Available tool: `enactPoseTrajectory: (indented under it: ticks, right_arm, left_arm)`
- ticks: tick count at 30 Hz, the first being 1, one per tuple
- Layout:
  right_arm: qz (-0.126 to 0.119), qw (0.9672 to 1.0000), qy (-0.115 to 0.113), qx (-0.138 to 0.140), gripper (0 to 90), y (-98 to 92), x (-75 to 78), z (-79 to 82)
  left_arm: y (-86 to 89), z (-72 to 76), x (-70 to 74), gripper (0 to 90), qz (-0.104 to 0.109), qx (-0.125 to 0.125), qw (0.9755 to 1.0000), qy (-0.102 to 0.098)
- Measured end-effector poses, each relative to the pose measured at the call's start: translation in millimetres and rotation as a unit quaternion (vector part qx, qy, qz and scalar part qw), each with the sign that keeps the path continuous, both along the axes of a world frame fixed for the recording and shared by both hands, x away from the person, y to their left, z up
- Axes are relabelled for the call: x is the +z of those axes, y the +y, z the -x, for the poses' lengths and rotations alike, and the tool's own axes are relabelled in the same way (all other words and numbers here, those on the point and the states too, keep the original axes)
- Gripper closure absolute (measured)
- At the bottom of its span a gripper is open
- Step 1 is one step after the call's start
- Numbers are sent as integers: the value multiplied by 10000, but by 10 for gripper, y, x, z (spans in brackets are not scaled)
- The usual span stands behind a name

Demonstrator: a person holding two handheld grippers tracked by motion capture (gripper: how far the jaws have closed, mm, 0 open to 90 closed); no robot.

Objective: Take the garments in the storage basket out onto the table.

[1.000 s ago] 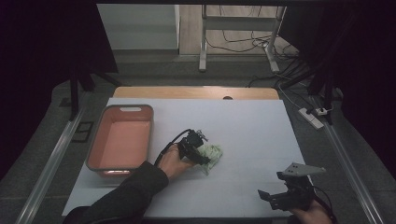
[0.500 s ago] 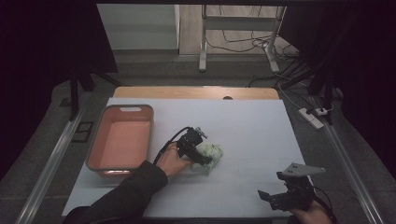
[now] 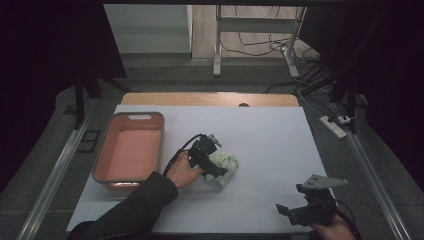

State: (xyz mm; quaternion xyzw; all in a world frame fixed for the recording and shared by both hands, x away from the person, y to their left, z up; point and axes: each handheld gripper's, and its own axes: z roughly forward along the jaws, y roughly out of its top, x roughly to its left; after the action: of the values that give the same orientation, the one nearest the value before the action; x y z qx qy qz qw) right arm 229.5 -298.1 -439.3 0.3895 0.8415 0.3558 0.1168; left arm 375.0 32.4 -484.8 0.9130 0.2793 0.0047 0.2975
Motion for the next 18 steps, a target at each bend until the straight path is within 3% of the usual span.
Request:
enactPoseTrajectory:
  ticks: [2,8,14,17,18]
  right_arm:
    - [-1,10000,0,3,26,0,0,0]
    - [-3,10000,2,10,26,1,0,0]
    - [2,10000,4,4,26,1,0,0]
    - [2,10000,0,5,26,1,0,0]
    - [-1,10000,1,10,26,2,0,0]
  left_arm:
    - [-2,22,10,0,-73,-56,9999,-119]
    - [19,47,40,0,5,-50,9999,-152]
    - [80,72,86,0,339,-72,9993,-110]
    - [97,80,90,0,471,-182,9987,-38]
    - [107,77,91,0,510,-373,9980,30]
